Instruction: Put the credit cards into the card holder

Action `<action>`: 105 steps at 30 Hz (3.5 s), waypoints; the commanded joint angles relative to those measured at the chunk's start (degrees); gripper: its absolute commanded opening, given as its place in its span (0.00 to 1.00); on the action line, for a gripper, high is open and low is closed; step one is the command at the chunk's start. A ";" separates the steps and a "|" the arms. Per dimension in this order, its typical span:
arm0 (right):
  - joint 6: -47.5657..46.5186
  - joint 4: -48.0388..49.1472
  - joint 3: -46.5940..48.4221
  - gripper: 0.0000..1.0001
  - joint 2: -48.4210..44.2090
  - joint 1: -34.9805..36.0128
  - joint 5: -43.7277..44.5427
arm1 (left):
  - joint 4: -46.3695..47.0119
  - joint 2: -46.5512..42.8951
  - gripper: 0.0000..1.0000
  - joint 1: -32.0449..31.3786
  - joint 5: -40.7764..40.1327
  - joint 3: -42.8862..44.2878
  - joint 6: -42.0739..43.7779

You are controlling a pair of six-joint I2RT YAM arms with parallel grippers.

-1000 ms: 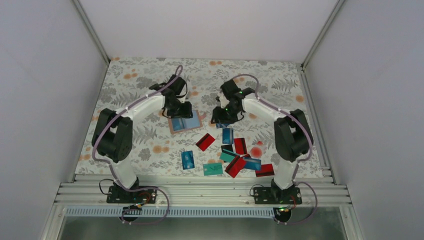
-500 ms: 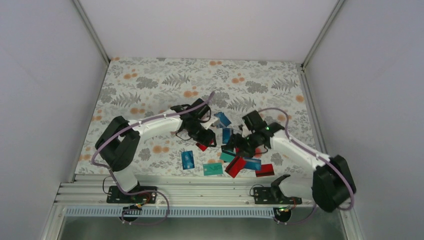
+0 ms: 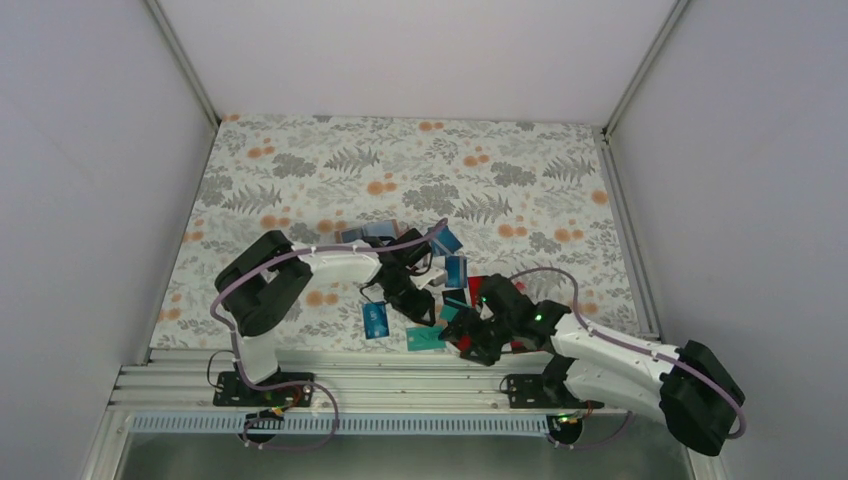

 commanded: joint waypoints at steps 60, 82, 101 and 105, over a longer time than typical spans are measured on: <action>-20.56 -4.01 15.97 0.46 16.72 4.82 14.81 | 12.34 -30.80 0.53 -6.03 -5.22 -30.43 -44.67; -30.65 3.05 9.92 0.40 24.81 3.48 6.97 | 42.51 -25.15 0.53 -9.59 -2.22 -40.64 -61.60; -28.28 5.26 5.12 0.40 24.20 4.87 5.41 | 53.70 -20.87 0.44 -11.37 -7.40 -42.33 -65.75; -28.28 5.18 5.13 0.40 24.27 4.84 5.42 | 50.21 -23.24 0.40 -11.34 -9.36 -41.00 -64.15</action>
